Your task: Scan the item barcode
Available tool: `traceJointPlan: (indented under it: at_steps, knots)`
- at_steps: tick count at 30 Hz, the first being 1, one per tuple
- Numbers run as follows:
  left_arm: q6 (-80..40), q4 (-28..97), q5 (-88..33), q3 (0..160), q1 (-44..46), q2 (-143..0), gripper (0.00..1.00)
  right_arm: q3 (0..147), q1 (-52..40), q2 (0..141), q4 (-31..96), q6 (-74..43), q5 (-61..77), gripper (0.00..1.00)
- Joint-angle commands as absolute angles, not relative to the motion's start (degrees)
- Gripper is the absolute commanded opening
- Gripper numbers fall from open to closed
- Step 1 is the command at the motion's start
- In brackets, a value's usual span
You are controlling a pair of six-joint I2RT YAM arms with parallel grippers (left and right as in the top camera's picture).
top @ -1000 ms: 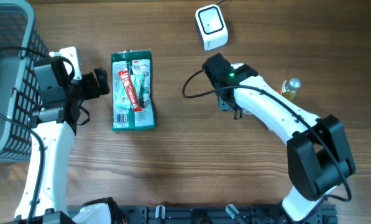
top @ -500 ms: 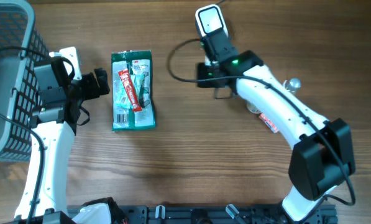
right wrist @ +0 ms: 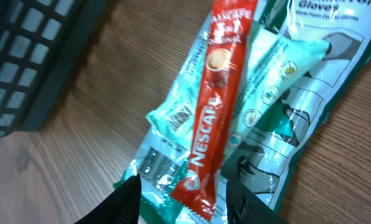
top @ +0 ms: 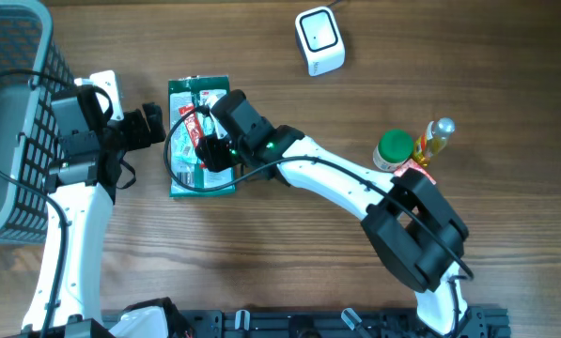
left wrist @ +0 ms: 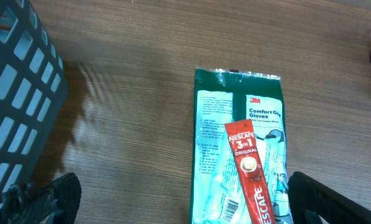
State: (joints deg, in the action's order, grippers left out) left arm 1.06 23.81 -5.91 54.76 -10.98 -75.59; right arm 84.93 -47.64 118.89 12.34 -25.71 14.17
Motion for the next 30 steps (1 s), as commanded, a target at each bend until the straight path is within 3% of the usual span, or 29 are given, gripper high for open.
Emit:
traceJointPlan:
  at_steps: [1, 26, 30]
  knots:
    - [1.5, 23.68, -6.15, 55.2, -11.25, -75.77, 1.0, 84.73, -47.72, 121.23, 11.55, -26.11, 14.87, 0.46]
    - [1.5, 23.68, -6.15, 55.2, -11.25, -75.77, 1.0, 84.73, -47.72, 126.78, 9.04, -33.1, 15.16, 0.45]
    - [1.5, 23.68, -6.15, 55.2, -11.25, -75.77, 1.0, 84.73, -47.66, 126.76, 7.68, -33.15, 18.09, 0.34]
